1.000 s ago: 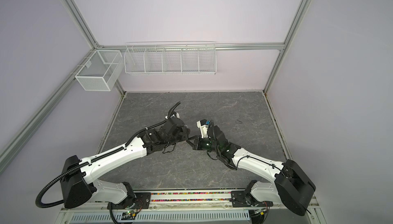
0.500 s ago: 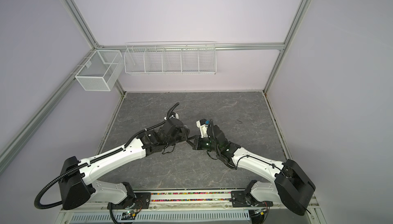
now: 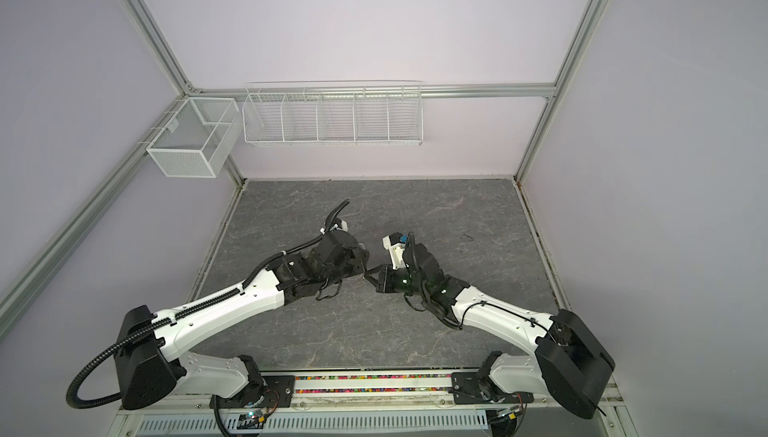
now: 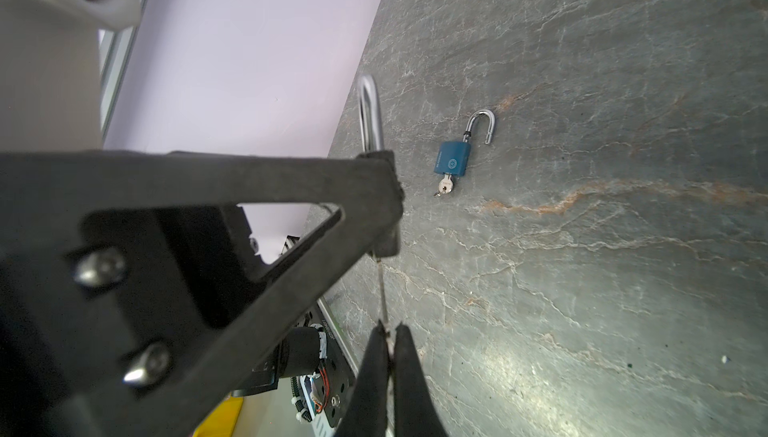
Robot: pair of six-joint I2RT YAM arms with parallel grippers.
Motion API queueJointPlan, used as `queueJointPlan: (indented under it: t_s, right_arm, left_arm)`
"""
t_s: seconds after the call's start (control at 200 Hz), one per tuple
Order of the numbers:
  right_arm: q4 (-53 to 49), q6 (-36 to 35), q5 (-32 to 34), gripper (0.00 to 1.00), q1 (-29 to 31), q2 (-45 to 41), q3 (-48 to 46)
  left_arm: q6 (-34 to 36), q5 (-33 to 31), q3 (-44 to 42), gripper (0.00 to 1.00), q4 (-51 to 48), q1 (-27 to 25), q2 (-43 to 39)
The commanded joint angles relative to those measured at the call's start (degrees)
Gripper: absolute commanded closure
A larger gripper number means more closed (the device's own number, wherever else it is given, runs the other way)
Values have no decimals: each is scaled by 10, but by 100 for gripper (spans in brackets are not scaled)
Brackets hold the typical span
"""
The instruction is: Unlock with the key
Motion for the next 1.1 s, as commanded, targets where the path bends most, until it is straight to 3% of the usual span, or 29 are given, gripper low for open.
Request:
queueJointPlan:
  t_s: [0.0,0.725,1.094]
  right_arm:
    - [0,-7,-7,94,-4,4,13]
    - [40,30,23,94,-14,-9,8]
    - [41,35,43,94,-14,-18,18]
  left_arm:
    - [-9,0,5,100,12,2,-10]
    - [-22,12,-8,100,12,2,-19]
    - [25,41,8,100,-41,0,-13]
